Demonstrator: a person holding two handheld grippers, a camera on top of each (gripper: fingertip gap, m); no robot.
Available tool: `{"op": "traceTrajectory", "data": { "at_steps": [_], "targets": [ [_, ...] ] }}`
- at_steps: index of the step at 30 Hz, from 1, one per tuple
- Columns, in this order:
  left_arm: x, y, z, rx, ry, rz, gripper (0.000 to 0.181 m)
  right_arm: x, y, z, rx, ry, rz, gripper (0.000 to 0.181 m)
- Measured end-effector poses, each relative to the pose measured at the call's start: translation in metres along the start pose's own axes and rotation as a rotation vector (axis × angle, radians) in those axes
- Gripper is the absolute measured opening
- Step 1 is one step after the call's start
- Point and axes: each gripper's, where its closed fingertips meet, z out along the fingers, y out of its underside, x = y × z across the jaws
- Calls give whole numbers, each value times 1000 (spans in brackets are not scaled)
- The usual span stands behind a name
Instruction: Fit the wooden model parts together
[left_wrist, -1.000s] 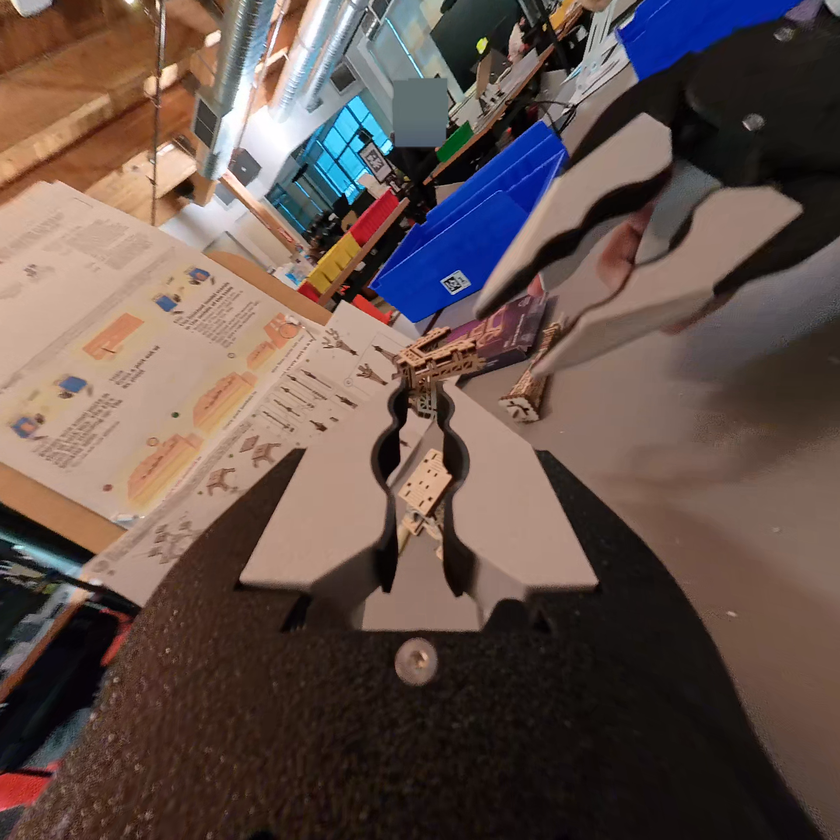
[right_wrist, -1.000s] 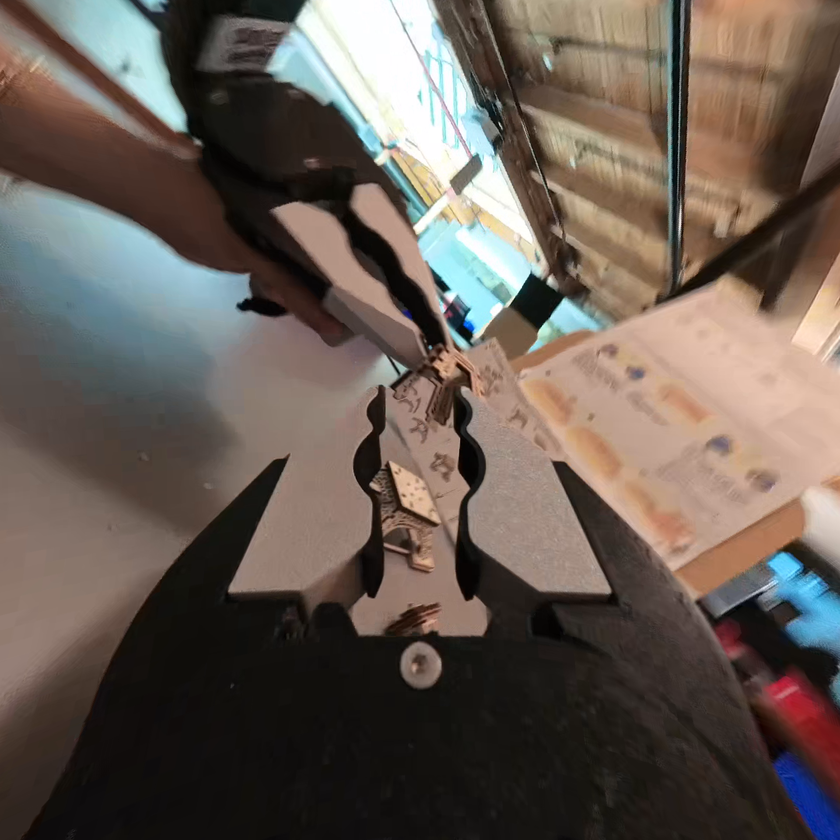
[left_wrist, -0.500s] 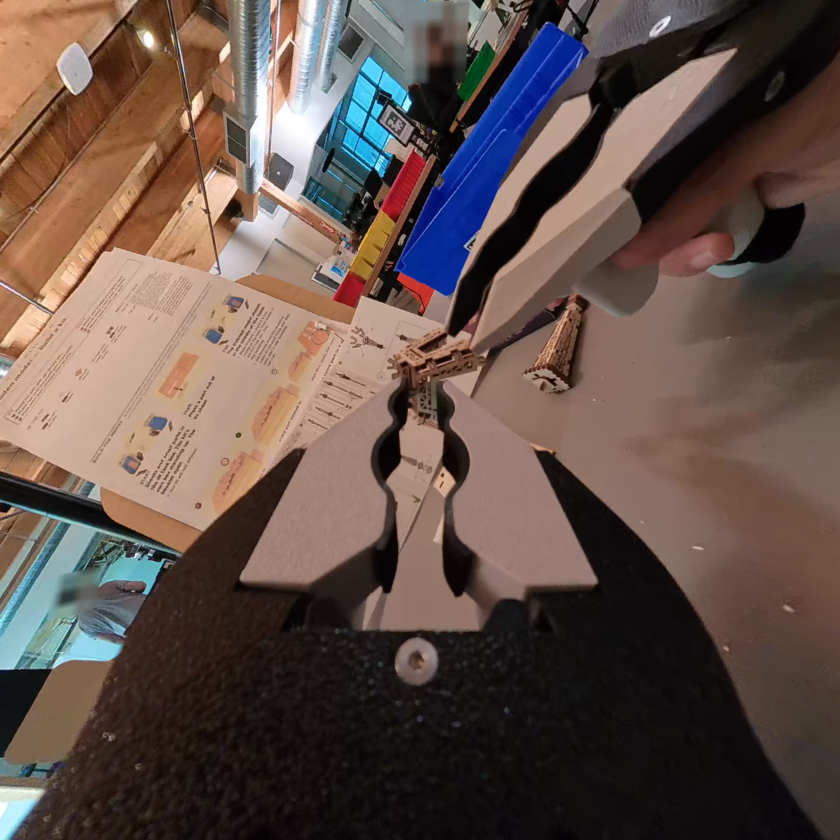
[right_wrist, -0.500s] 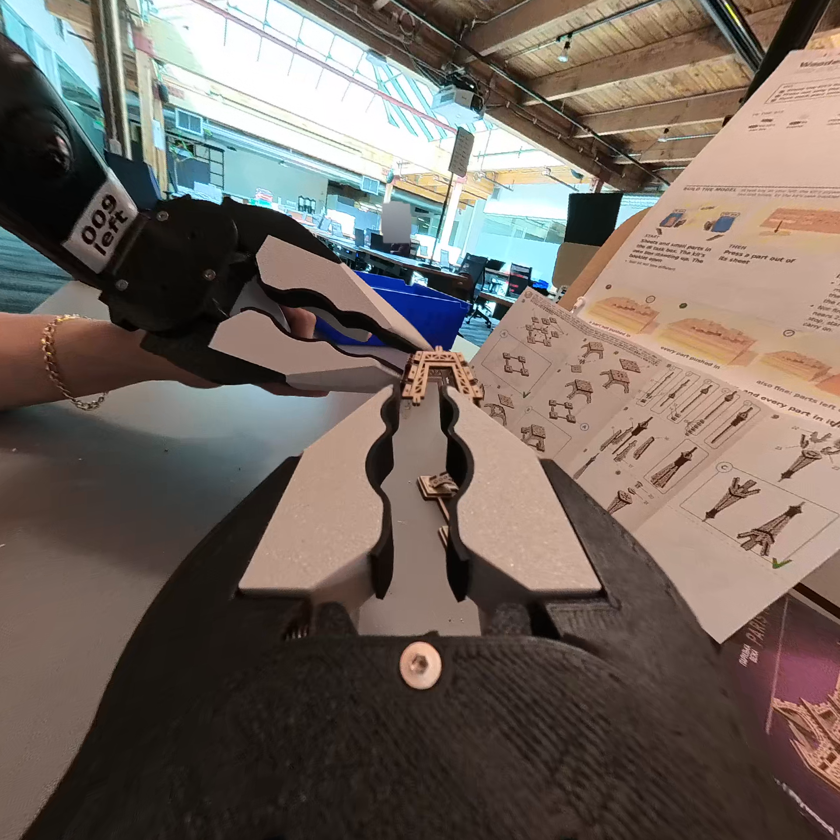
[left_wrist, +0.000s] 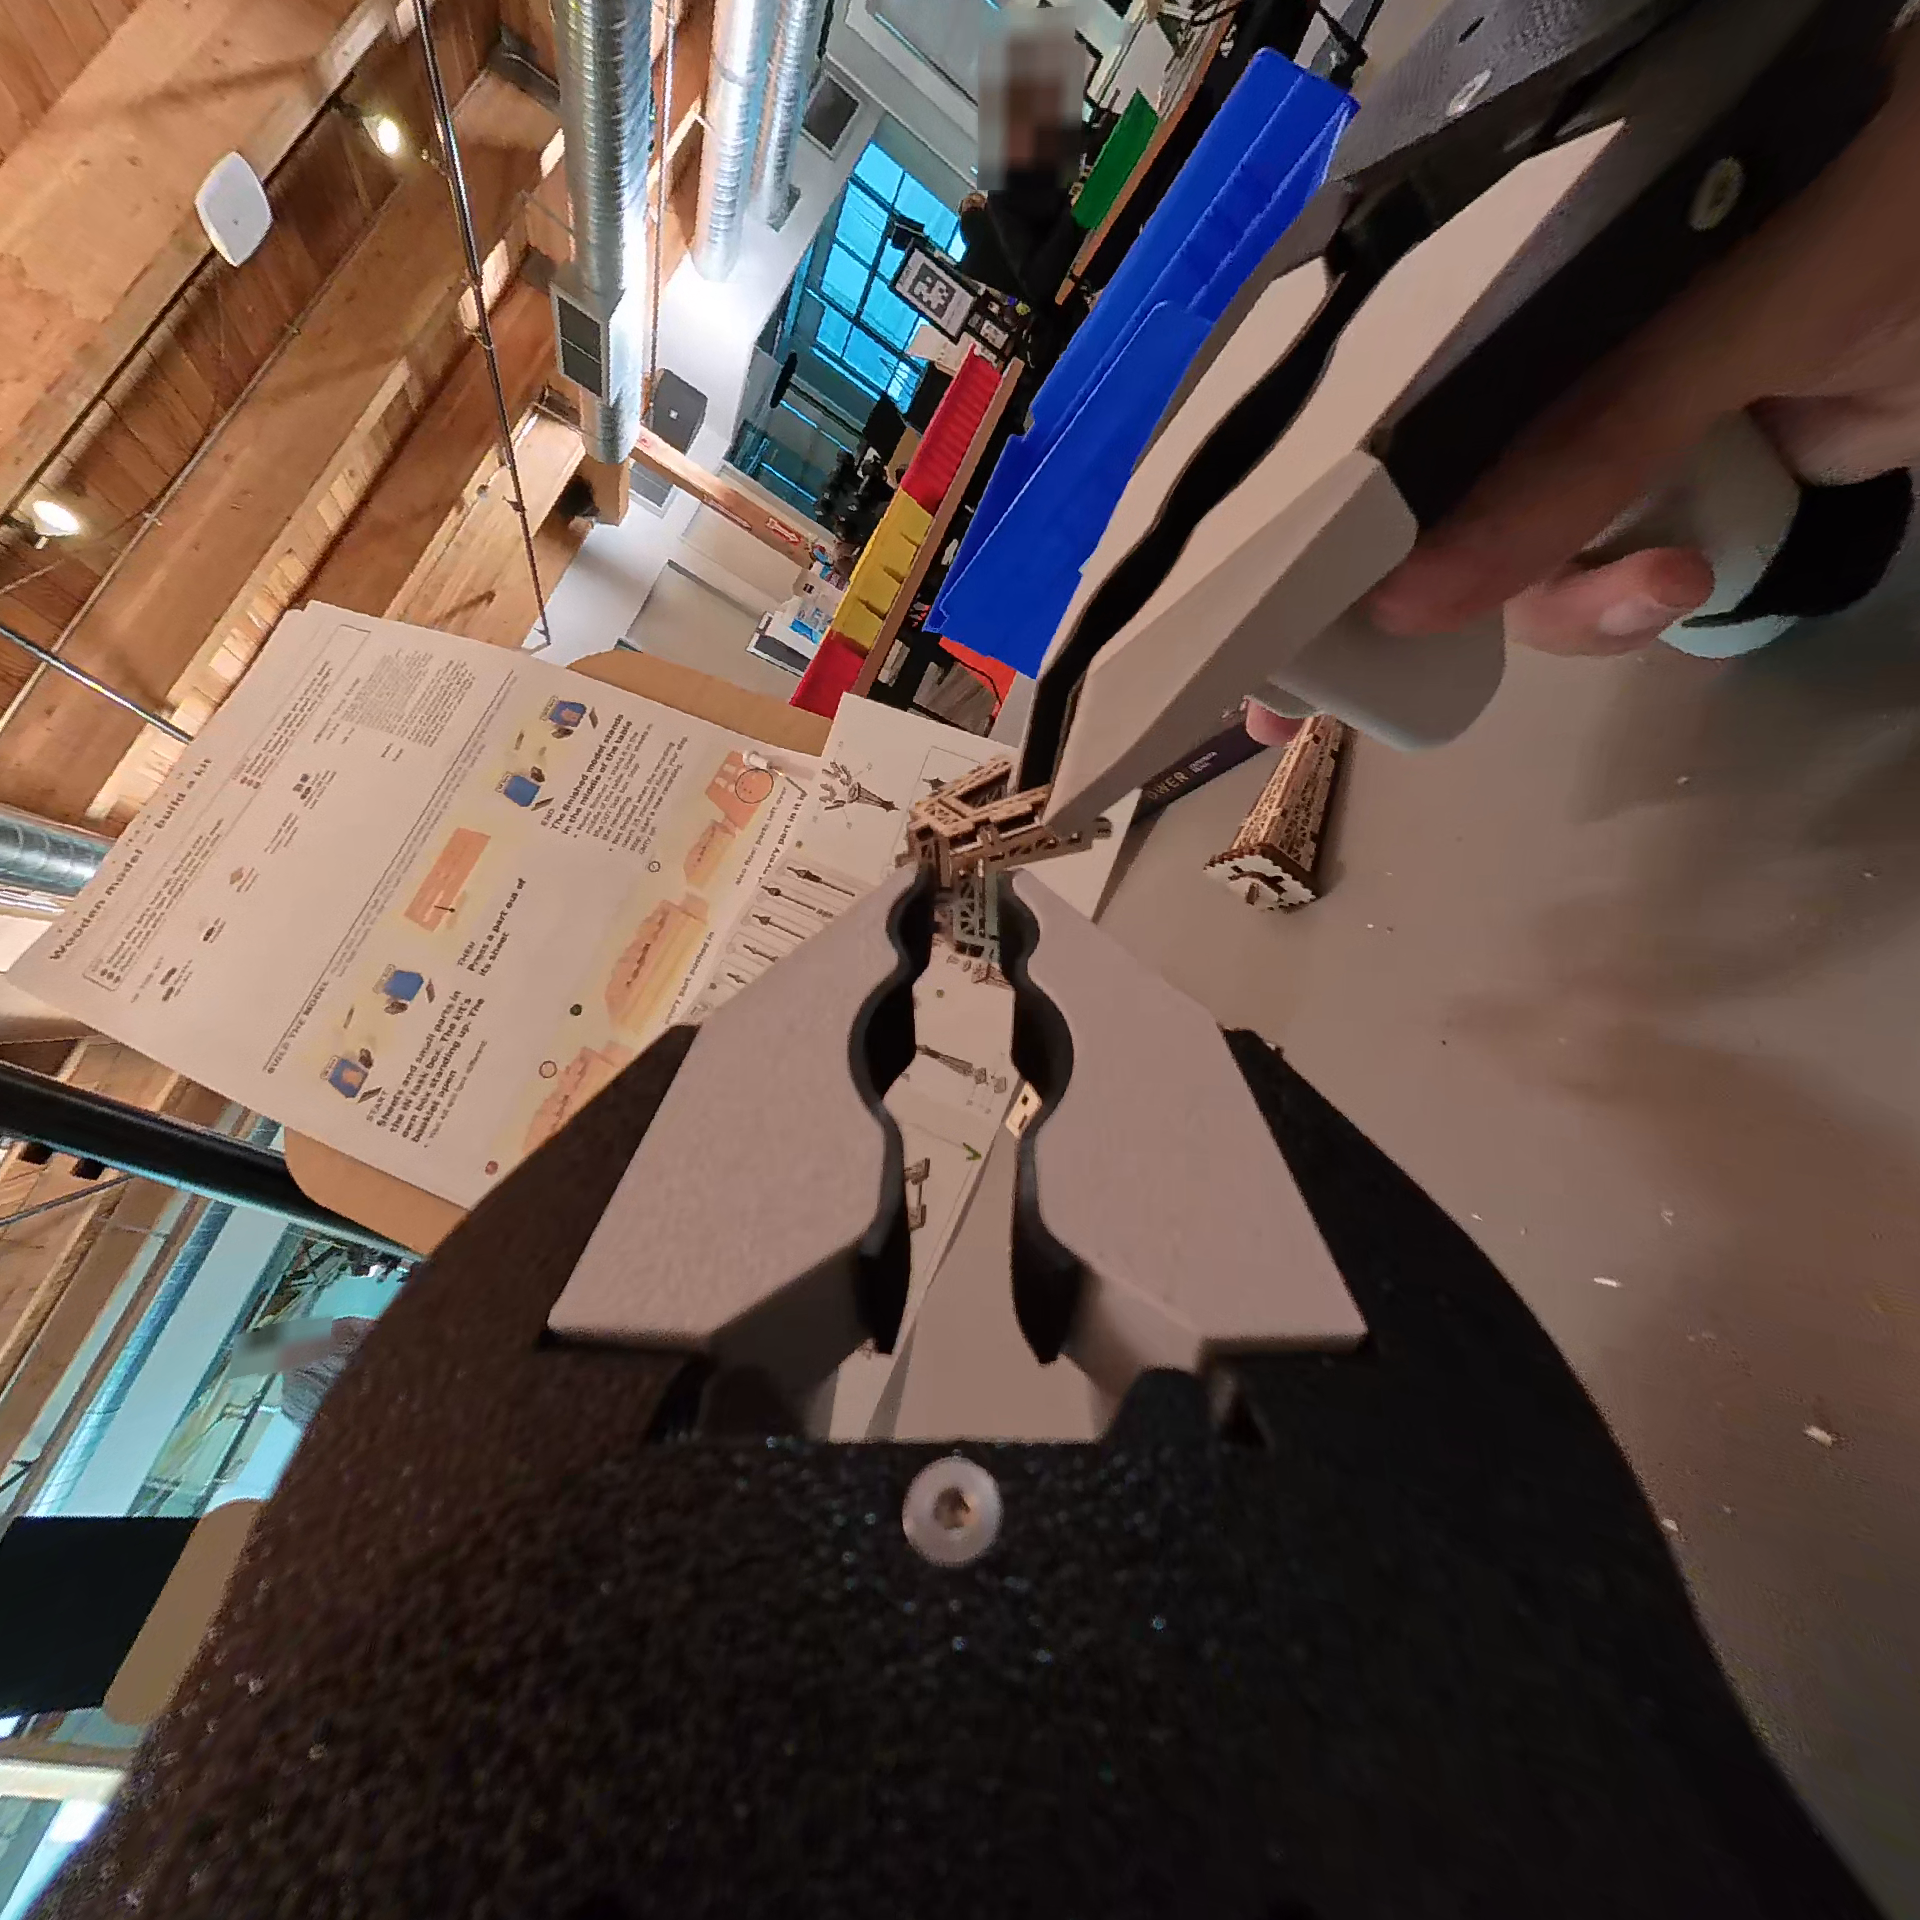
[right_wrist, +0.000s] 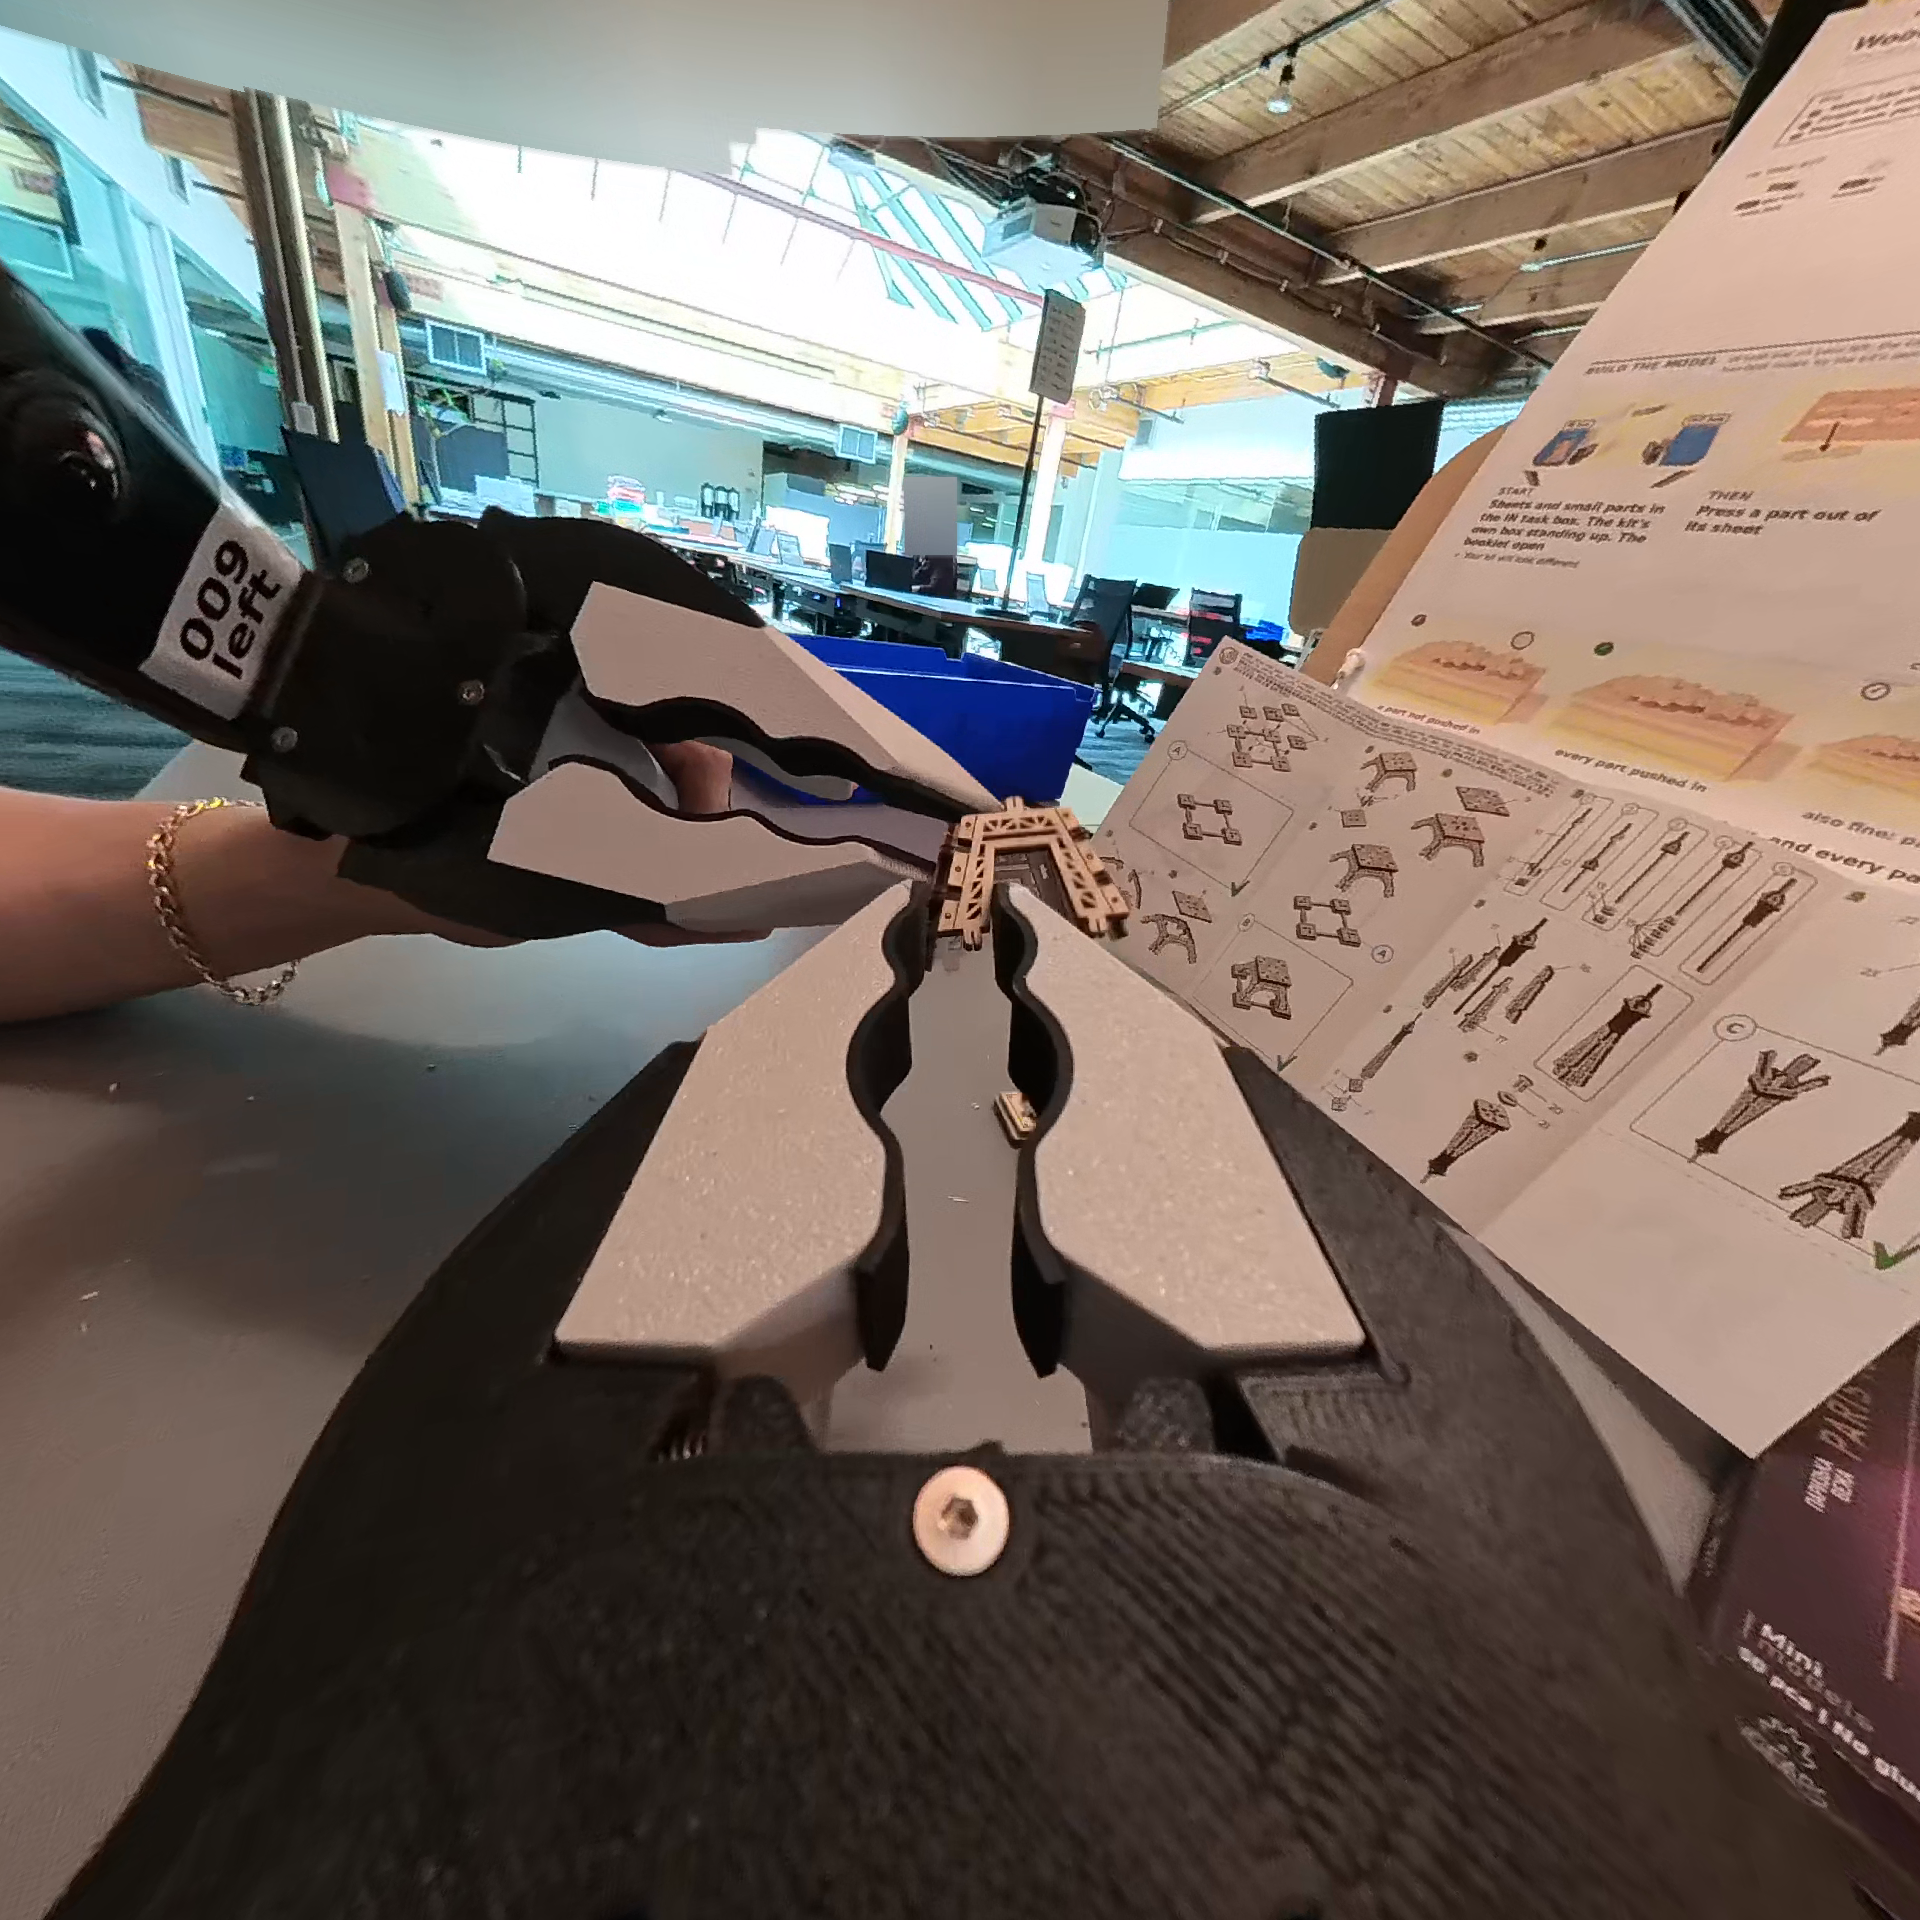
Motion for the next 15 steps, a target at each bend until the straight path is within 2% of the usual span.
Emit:
{"op": "traceTrajectory", "data": {
  "at_steps": [7, 15],
  "targets": [
    [-4, -5, -2, 8, -55, 74, 9, -1, -3, 0, 7, 1, -15, 9],
    [-3, -5, -2, 49, -20, -25, 9, -2, -5, -1, -2, 0, -155, 10]
  ]
}}
